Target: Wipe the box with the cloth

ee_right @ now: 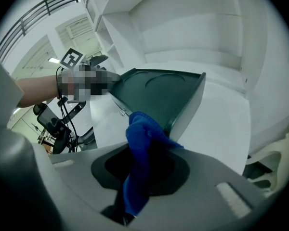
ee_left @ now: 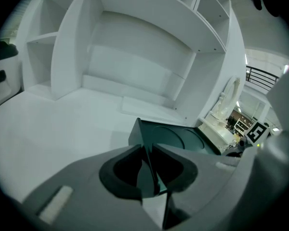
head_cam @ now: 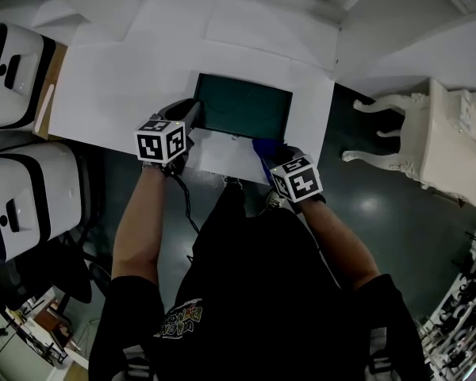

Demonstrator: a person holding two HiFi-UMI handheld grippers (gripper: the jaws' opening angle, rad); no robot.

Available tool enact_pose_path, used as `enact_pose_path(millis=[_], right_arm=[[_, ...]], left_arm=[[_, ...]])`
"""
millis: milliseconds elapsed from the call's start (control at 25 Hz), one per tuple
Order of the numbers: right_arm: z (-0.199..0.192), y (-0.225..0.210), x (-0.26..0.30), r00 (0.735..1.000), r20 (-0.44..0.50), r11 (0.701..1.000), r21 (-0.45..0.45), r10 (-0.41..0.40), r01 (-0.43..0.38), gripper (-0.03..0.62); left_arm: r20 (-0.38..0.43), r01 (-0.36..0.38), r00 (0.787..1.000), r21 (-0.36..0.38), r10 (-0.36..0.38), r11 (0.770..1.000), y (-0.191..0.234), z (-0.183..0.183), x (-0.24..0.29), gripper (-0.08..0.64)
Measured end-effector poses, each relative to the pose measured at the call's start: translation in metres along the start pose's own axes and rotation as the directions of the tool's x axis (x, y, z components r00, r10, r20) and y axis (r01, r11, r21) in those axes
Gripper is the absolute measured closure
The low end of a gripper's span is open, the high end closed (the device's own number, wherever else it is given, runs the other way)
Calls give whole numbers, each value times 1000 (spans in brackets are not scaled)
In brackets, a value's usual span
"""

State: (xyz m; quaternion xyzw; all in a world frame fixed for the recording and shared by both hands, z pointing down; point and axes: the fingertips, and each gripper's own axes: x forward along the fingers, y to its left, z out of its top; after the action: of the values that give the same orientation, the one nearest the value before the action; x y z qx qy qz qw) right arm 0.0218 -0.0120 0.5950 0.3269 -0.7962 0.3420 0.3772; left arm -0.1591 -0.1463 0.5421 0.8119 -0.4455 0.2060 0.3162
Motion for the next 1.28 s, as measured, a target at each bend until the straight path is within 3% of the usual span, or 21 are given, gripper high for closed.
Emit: enact_pose_path(millis=[200,600,840,1080,1280], right_arm=[[6,13,11,1000,11,997,68,29,-30,494],[38,53,41,996,37,992,94,84,-87,494],[41,64,43,990,38,966,216,133,-138,494],[56,91,56,984,51,969,175,168,-174,494],[80,109,81,978,86,953,226,188,-203,494]], left_arm=[[0,23,1000,-2,-23,1000,-1,0,0,485],[5,75,997,-26,-75,997,0,-2,1,477],[16,91,996,-50,-91,995,2,-1,1,477],[32,96,995,-76,-93,992,3,-1,1,477],[36,99,995,-89,-96,991,2,-1,0,477]])
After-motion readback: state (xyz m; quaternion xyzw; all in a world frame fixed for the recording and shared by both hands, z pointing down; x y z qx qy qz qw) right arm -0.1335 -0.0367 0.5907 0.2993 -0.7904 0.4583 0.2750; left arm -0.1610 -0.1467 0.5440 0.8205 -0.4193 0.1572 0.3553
